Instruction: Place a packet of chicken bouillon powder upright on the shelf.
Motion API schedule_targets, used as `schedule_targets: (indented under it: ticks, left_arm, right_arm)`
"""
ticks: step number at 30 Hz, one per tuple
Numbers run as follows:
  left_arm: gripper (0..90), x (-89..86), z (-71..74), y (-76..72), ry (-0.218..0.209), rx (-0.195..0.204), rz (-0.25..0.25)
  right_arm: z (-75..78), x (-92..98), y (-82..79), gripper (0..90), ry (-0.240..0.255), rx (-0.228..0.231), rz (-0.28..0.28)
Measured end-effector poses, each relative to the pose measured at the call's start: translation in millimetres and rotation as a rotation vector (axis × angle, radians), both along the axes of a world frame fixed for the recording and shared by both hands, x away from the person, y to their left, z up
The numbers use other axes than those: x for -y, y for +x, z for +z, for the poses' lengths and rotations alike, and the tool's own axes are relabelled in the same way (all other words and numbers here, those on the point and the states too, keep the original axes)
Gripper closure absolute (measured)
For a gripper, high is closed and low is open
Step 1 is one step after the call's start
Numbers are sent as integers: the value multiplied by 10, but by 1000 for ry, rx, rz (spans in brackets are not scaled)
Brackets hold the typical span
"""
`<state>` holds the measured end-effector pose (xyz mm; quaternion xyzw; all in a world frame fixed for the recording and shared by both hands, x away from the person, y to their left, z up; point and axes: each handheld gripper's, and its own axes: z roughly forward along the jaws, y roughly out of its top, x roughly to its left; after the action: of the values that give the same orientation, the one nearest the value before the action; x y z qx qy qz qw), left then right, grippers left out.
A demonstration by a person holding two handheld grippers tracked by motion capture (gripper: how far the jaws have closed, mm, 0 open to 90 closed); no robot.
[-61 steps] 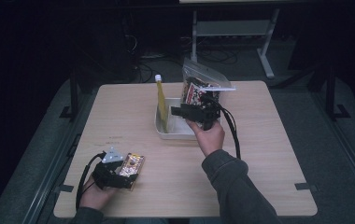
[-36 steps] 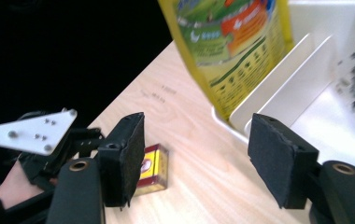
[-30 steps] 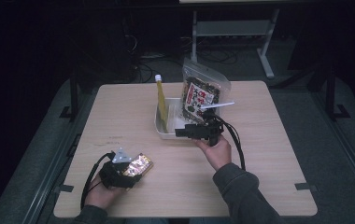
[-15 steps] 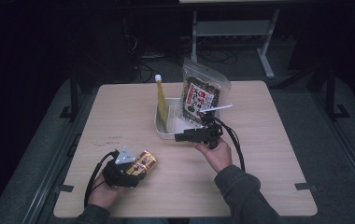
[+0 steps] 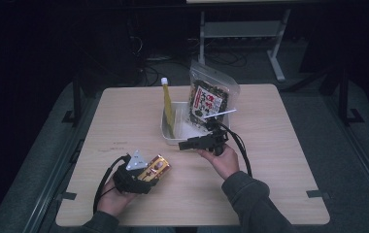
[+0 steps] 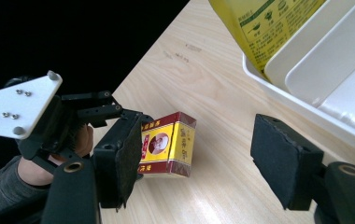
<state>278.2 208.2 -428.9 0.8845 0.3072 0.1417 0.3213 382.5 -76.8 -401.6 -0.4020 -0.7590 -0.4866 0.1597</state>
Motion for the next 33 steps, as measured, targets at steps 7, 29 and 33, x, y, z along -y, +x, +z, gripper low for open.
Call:
schedule_targets:
  ticks: [7,29,33]
  left_arm:
    - [325,100,26,12,-5,-1,-29]
    - [325,405,224,88,-35,28,-86]
    - [325,443,248,88,-42,33,-95]
  right_arm:
    - [-20,-6,12,326,-3,-24,13]
    - [-133,-45,67,367,-35,-133,92]
    - [-163,-71,79,394,-31,-162,105]
